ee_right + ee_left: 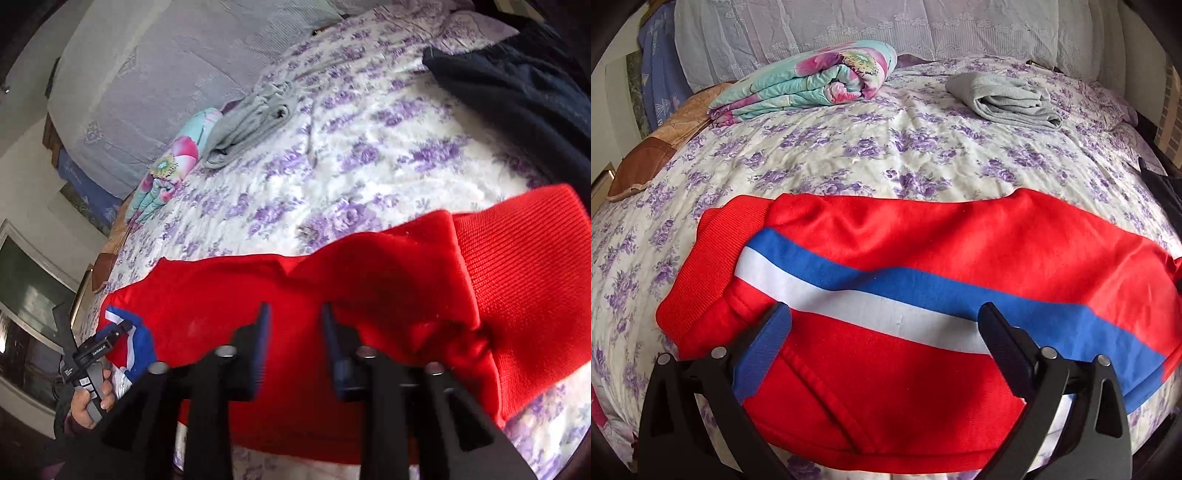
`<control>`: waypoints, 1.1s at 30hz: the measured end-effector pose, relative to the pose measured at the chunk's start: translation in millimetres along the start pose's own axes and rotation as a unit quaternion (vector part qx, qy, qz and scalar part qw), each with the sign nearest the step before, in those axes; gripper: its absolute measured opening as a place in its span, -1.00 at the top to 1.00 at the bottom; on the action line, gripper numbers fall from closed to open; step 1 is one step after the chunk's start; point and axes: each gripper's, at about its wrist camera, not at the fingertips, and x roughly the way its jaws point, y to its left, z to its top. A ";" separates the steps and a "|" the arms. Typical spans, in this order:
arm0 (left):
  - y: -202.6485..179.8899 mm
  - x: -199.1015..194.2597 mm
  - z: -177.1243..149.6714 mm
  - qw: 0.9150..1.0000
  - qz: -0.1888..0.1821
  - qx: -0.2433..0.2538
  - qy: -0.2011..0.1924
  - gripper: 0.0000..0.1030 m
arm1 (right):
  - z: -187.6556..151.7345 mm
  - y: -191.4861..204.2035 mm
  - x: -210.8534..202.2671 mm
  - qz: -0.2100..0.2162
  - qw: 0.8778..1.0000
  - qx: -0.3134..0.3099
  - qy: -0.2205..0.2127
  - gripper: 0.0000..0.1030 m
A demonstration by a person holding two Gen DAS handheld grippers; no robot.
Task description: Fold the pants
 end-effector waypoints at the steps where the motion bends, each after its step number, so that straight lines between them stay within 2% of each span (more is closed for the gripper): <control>1: -2.7 -9.0 1.5 1.000 -0.020 -0.007 -0.005 -0.90 | -0.7 6.7 -16.6 -0.013 0.999 -0.017 -0.024 -0.02; 3: -17.7 -33.5 2.0 0.999 -0.047 0.002 -0.028 -0.90 | -3.6 11.8 -50.7 -0.067 0.995 -0.042 -0.063 -0.31; 5: -43.0 -56.5 -0.8 0.996 -0.069 0.036 -0.052 -0.90 | -9.0 5.7 -78.5 -0.140 0.985 -0.042 -0.093 -0.50; 7: -69.6 -69.4 -5.9 0.991 -0.095 0.069 -0.065 -0.90 | -15.5 -6.2 -93.0 -0.218 0.970 -0.035 -0.100 -0.71; 9: -96.0 -68.5 -11.2 0.987 -0.117 0.097 -0.061 -0.90 | -21.1 -23.5 -93.5 -0.262 0.961 -0.027 -0.083 -0.83; 12: -128.1 -46.9 -19.2 0.983 -0.136 0.119 -0.030 -0.90 | -28.3 -38.6 -75.2 -0.283 0.958 -0.027 -0.049 -0.86; 13: -136.6 -35.7 -22.7 0.983 -0.134 0.128 -0.017 -0.90 | -31.2 -43.8 -66.8 -0.278 0.960 -0.026 -0.033 -0.86; 15: -147.2 -4.5 -30.6 0.984 -0.106 0.140 0.022 -0.92 | -37.1 -50.4 -59.6 -0.275 0.961 -0.022 -0.021 -0.93; 16: -144.1 5.3 -32.0 0.985 -0.118 0.125 0.027 -0.92 | -38.0 -48.1 -56.3 -0.280 0.959 -0.028 -0.023 -0.93; 17: -138.0 4.7 -31.2 0.986 -0.129 0.104 0.017 -0.92 | -38.8 -45.6 -54.8 -0.286 0.957 -0.036 -0.025 -0.93; 18: -136.1 5.4 -29.0 0.986 -0.132 0.096 0.022 -0.92 | -39.8 -44.1 -54.9 -0.291 0.956 -0.041 -0.025 -0.93; 22: -137.0 -2.5 -24.5 0.988 -0.123 0.088 0.031 -0.92 | -37.3 -38.4 -56.9 -0.298 0.953 -0.044 -0.023 -0.93; 24: -140.0 -12.6 -23.4 0.988 -0.121 0.093 0.023 -0.91 | -37.6 -29.4 -67.8 -0.311 0.948 -0.051 -0.051 -0.93; 26: -145.5 -30.4 -23.7 0.988 -0.115 0.107 -0.005 -0.91 | -37.8 -13.4 -82.0 -0.335 0.935 -0.073 -0.096 -0.93; 27: -150.1 -39.9 -24.7 0.986 -0.114 0.117 -0.020 -0.91 | -35.7 -4.8 -87.1 -0.331 0.932 -0.090 -0.115 -0.93; 29: -161.8 -53.9 -29.6 0.981 -0.121 0.144 -0.040 -0.91 | -27.3 10.3 -87.9 -0.291 0.939 -0.129 -0.130 -0.93; 31: -177.2 -54.6 -37.9 0.976 -0.125 0.175 -0.033 -0.91 | -12.4 16.1 -74.5 -0.287 0.937 -0.156 -0.121 -0.93; 33: -188.1 -40.8 -45.8 0.973 -0.131 0.189 -0.001 -0.91 | 4.3 5.4 -53.8 -0.305 0.934 -0.161 -0.098 -0.92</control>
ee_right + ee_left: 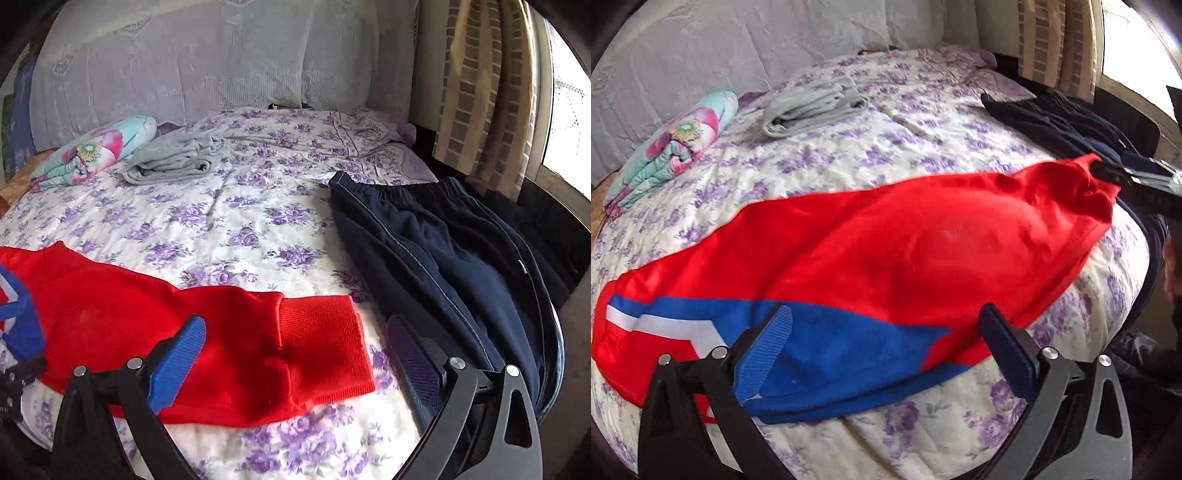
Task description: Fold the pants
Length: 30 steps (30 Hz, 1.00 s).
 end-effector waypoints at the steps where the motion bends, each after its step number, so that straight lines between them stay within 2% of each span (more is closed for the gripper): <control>1: -0.3 10.7 -3.0 1.000 -0.005 -0.004 0.017 -0.92 | 1.1 -1.4 20.9 -0.029 0.999 -0.009 0.034 -0.91; 2: 3.6 20.1 -6.4 0.999 -0.015 -0.016 0.026 -0.92 | -2.4 -3.4 42.9 -0.057 0.995 -0.018 0.079 -0.91; 3: 10.1 23.6 -9.2 0.999 -0.033 -0.036 0.023 -0.92 | -7.7 -7.5 61.8 -0.041 0.992 -0.014 0.116 -0.91; 4: 14.1 22.7 -9.2 0.998 -0.043 -0.049 0.020 -0.92 | -12.0 -16.9 69.3 -0.013 0.992 0.015 0.126 -0.92; 6: 12.9 20.2 -6.7 0.998 -0.040 -0.047 0.023 -0.92 | -12.4 -26.8 60.5 0.010 0.993 0.041 0.113 -0.92; 8: 11.5 13.3 -4.2 0.998 -0.039 -0.047 0.017 -0.92 | -12.9 -39.6 33.0 0.029 0.994 0.072 0.072 -0.92; 10: 11.0 0.0 -0.1 0.998 -0.040 -0.045 -0.004 -0.91 | -18.0 -57.2 4.7 0.073 0.989 0.118 0.049 -0.93; 11: 11.2 -8.5 2.9 0.998 -0.046 -0.044 -0.020 -0.91 | -24.4 -68.5 -5.1 0.114 0.980 0.154 0.047 -0.93; 12: 12.2 -16.6 5.9 0.997 -0.051 -0.044 -0.037 -0.91 | -33.3 -79.0 -8.3 0.167 0.964 0.198 0.054 -0.93; 13: 13.6 -23.4 8.4 0.996 -0.055 -0.047 -0.051 -0.91 | -45.7 -88.1 -7.2 0.226 0.940 0.248 0.062 -0.93; 14: 16.1 -27.8 11.2 0.995 -0.059 -0.052 -0.061 -0.91 | -56.3 -91.6 -1.2 0.267 0.918 0.283 0.077 -0.93; 15: 18.4 -29.2 13.2 0.994 -0.063 -0.058 -0.065 -0.91 | -64.6 -90.7 6.5 0.289 0.903 0.305 0.093 -0.88; 16: 20.5 -28.3 15.1 0.994 -0.069 -0.064 -0.064 -0.91 | -70.6 -87.4 12.7 0.298 0.895 0.317 0.097 -0.81; 17: 22.9 -25.3 16.7 0.993 -0.074 -0.070 -0.059 -0.91 | -72.6 -84.5 16.8 0.297 0.894 0.322 0.093 -0.71; 19: 26.8 -18.1 16.1 0.992 -0.082 -0.082 -0.045 -0.91 | -69.1 -78.4 20.5 0.300 0.894 0.324 0.074 -0.68; 21: 31.2 -13.0 12.0 0.992 -0.086 -0.092 -0.031 -0.91 | -63.9 -70.6 27.7 0.297 0.895 0.324 0.077 -0.68; 25: 46.2 -15.0 1.9 0.989 -0.084 -0.115 -0.033 -0.91 | -54.5 -58.1 40.8 0.268 0.910 0.306 0.077 -0.67; 26: 50.9 -16.2 -0.6 0.989 -0.081 -0.122 -0.034 -0.91 | -54.2 -57.2 41.3 0.258 0.914 0.304 0.075 -0.56; 27: 55.8 -17.4 -2.4 0.988 -0.079 -0.129 -0.035 -0.91 | -53.5 -55.8 40.7 0.242 0.920 0.300 0.069 -0.03; 28: 61.1 -19.5 -4.2 0.987 -0.077 -0.136 -0.039 -0.91 | -53.5 -55.4 40.2 0.236 0.924 0.294 0.068 0.36; 30: 72.6 -26.1 -7.7 0.985 -0.070 -0.149 -0.046 -0.91 | -50.3 -53.0 32.8 0.225 0.930 0.286 0.056 0.47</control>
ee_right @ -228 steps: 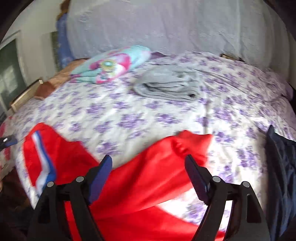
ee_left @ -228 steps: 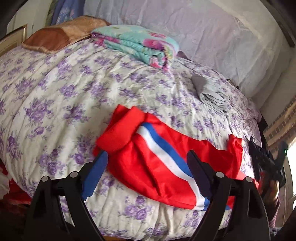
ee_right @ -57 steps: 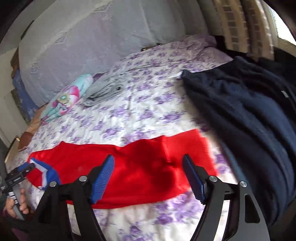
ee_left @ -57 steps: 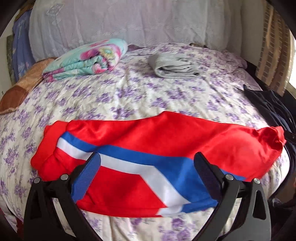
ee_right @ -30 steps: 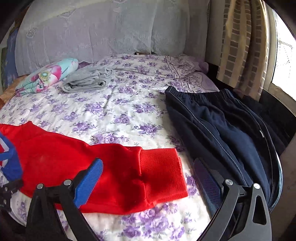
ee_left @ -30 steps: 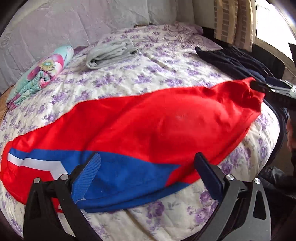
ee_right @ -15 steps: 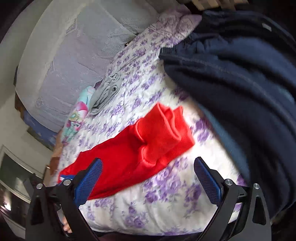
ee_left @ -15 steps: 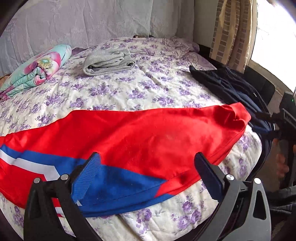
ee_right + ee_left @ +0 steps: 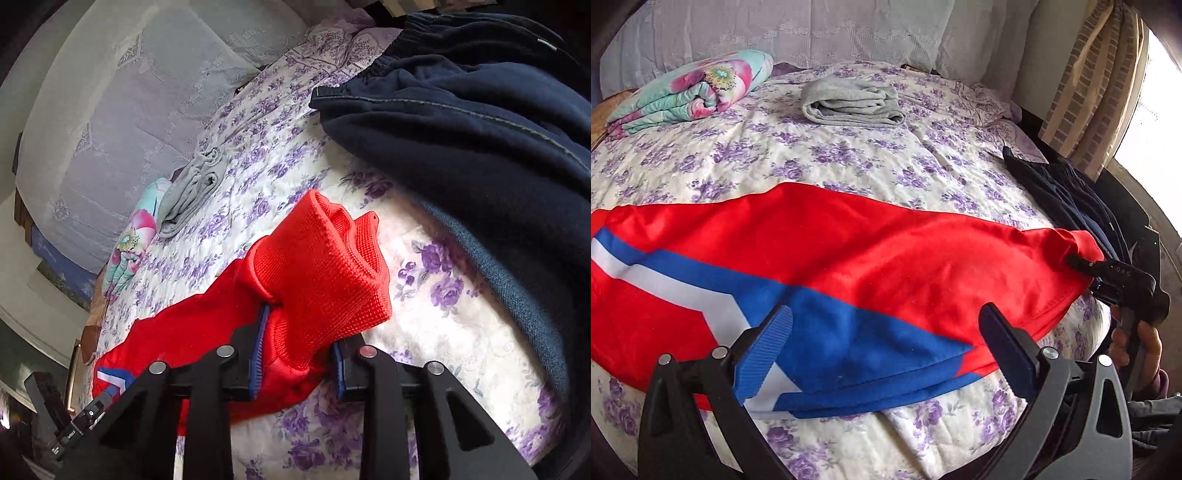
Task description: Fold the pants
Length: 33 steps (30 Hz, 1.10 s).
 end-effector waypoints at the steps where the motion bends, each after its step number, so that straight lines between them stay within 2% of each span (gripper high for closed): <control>1: 5.7 -5.1 0.2 1.000 0.004 -0.006 -0.005 -0.91 | 1.2 12.5 -4.9 -0.014 0.999 -0.028 -0.012 0.48; 3: 18.2 -16.2 0.9 1.000 0.012 -0.018 -0.016 -0.91 | 3.3 52.0 -15.1 -0.055 0.992 -0.109 -0.043 0.49; 5: 30.0 -27.4 0.4 0.999 0.021 -0.032 -0.025 -0.91 | 1.5 105.0 -20.2 -0.093 0.972 -0.204 -0.076 0.49; 7: 40.7 -36.8 -0.6 0.998 0.028 -0.043 -0.033 -0.91 | -11.1 160.4 -15.5 -0.124 0.941 -0.299 -0.102 0.49; 10: 53.7 -48.6 -6.2 0.997 0.036 -0.059 -0.044 -0.91 | -41.6 229.0 9.6 -0.144 0.891 -0.410 -0.131 0.50; 14: 70.9 -56.9 -15.7 0.995 0.044 -0.082 -0.046 -0.91 | -96.8 283.7 53.3 -0.144 0.834 -0.516 -0.131 0.52; 15: 75.0 -57.6 -18.0 0.994 0.046 -0.087 -0.045 -0.91 | -108.0 289.4 62.7 -0.146 0.824 -0.533 -0.128 0.54; 16: 78.8 -56.7 -19.1 0.994 0.047 -0.091 -0.043 -0.91 | -117.0 291.2 69.8 -0.143 0.819 -0.542 -0.122 0.55; 19: 86.4 -45.5 -20.1 0.994 0.039 -0.100 -0.026 -0.91 | -126.2 287.2 85.7 -0.137 0.823 -0.543 -0.098 0.55; 21: 89.2 -39.9 -19.1 0.993 0.039 -0.106 -0.023 -0.91 | -135.1 282.1 95.4 -0.142 0.818 -0.550 -0.085 0.55; 26: 93.1 -34.8 -16.3 0.992 0.027 -0.120 -0.023 -0.91 | -161.3 286.1 112.6 -0.155 0.790 -0.588 -0.081 0.51; 29: 94.2 -35.5 -19.1 0.992 0.033 -0.119 -0.020 -0.91 | -170.3 290.8 112.0 -0.144 0.786 -0.596 -0.077 0.47; 31: 97.5 -37.6 -21.1 0.991 0.036 -0.124 -0.021 -0.91 | -177.3 291.1 111.0 -0.131 0.783 -0.604 -0.066 0.24; 32: 99.3 -38.2 -21.9 0.991 0.036 -0.127 -0.021 -0.90 | -180.5 290.7 109.1 -0.115 0.784 -0.608 -0.057 -0.13; 33: 101.2 -38.3 -22.6 0.991 0.035 -0.130 -0.021 -0.90 | -182.7 290.5 106.3 -0.101 0.785 -0.609 -0.055 -0.36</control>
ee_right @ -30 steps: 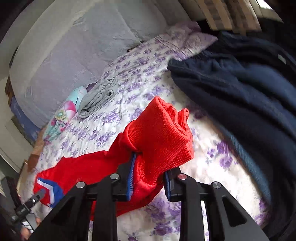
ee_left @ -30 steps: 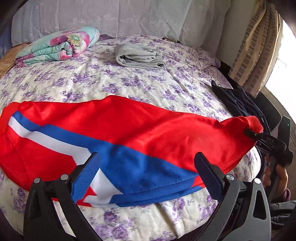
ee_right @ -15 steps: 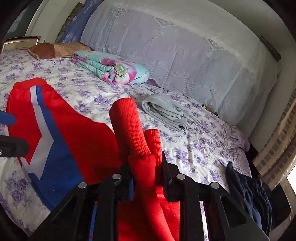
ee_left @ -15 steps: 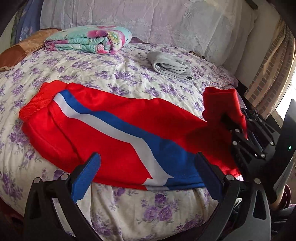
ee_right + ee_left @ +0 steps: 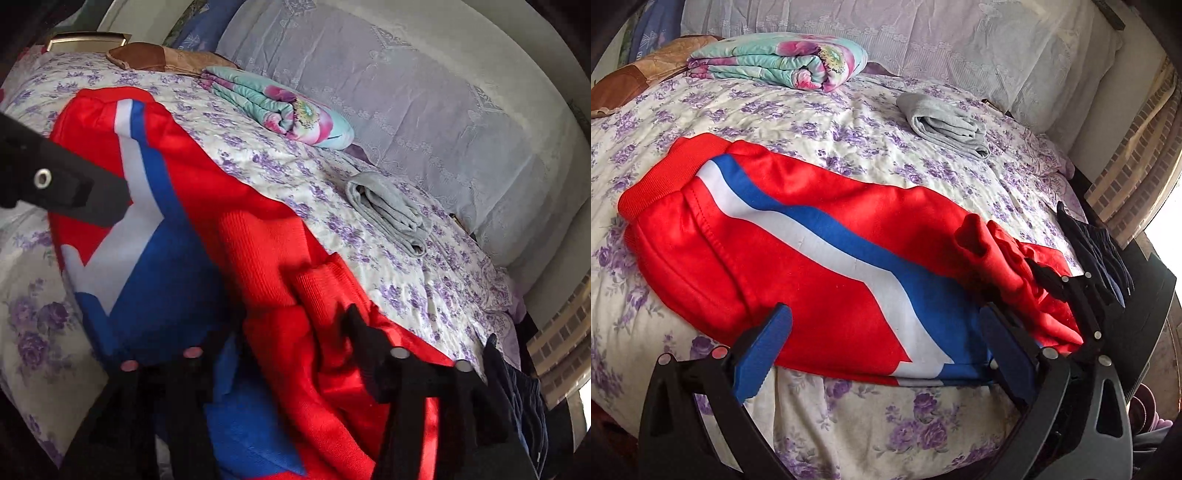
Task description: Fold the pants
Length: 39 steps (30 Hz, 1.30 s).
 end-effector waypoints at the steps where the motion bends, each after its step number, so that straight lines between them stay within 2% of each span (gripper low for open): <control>1: 1.4 0.4 -0.5 1.000 0.001 -0.002 0.002 -0.90 | -0.7 -0.6 -4.6 0.008 1.000 0.000 -0.009 -0.42; 3: 4.0 -0.7 -1.5 1.000 0.001 -0.003 0.003 -0.90 | -1.0 -8.6 -20.9 0.028 0.999 0.013 -0.029 -0.45; 5: 4.6 -5.0 -1.6 1.000 0.000 -0.004 -0.001 -0.90 | -0.4 -28.0 -37.5 0.081 0.995 0.053 -0.039 -0.46; 7: 5.0 -9.9 -0.8 1.000 0.005 -0.003 -0.007 -0.90 | -3.0 -56.1 -50.0 0.129 0.985 0.106 -0.044 -0.46; 9: 4.3 -11.8 2.1 1.000 0.004 -0.001 -0.012 -0.90 | -4.3 -84.0 -47.8 0.165 0.975 0.147 -0.029 -0.44; 11: -2.0 -10.4 6.6 1.000 -0.001 0.009 -0.013 -0.90 | -4.2 -101.5 -36.3 0.185 0.969 0.163 -0.009 -0.26; 14: -18.8 -4.5 16.6 0.999 -0.016 0.032 -0.025 -0.90 | -0.7 -90.9 -17.3 0.176 0.977 0.119 0.020 0.12; 15: -24.5 2.6 19.7 0.999 -0.012 0.042 -0.023 -0.90 | -0.1 -83.7 -8.7 0.180 0.977 0.107 0.037 0.16; 17: -31.7 25.4 23.4 0.999 0.004 0.051 0.001 -0.90 | -4.0 -71.2 6.4 0.182 0.977 0.091 0.064 0.16; 19: -34.3 50.9 21.5 0.997 0.044 0.064 0.028 -0.90 | -8.2 -61.6 14.3 0.172 0.979 0.075 0.080 0.16; 20: -34.6 60.7 18.8 0.995 0.061 0.073 0.037 -0.90 | -9.4 -60.5 13.0 0.166 0.981 0.071 0.076 0.27; 21: -36.0 64.1 15.9 0.993 0.072 0.083 0.036 -0.90 | -10.3 -61.7 11.3 0.163 0.981 0.069 0.074 0.60; 23: -40.5 63.8 13.1 0.991 0.084 0.099 0.032 -0.90 | -8.7 -73.0 6.2 0.171 0.979 0.084 0.066 0.68; 26: -37.7 62.5 13.8 0.992 0.079 0.094 0.033 -0.90 | 6.4 -97.4 -11.6 0.168 0.979 0.113 0.029 0.73; 29: -37.6 61.1 13.2 0.992 0.078 0.092 0.031 -0.90 | 30.1 -103.1 -29.9 0.208 0.971 0.117 -0.011 0.73; 32: -35.0 57.2 14.3 0.994 0.065 0.078 0.029 -0.90 | 40.2 -78.9 -20.2 0.253 0.963 0.092 0.005 0.73; 35: -28.6 47.2 14.1 0.996 0.060 0.065 0.023 -0.90 | 28.3 -53.1 2.3 0.273 0.958 0.079 0.044 0.73; 39: -23.1 31.3 11.9 0.995 0.074 0.066 0.009 -0.90 | 16.4 -46.3 13.2 0.295 0.950 0.098 0.043 0.72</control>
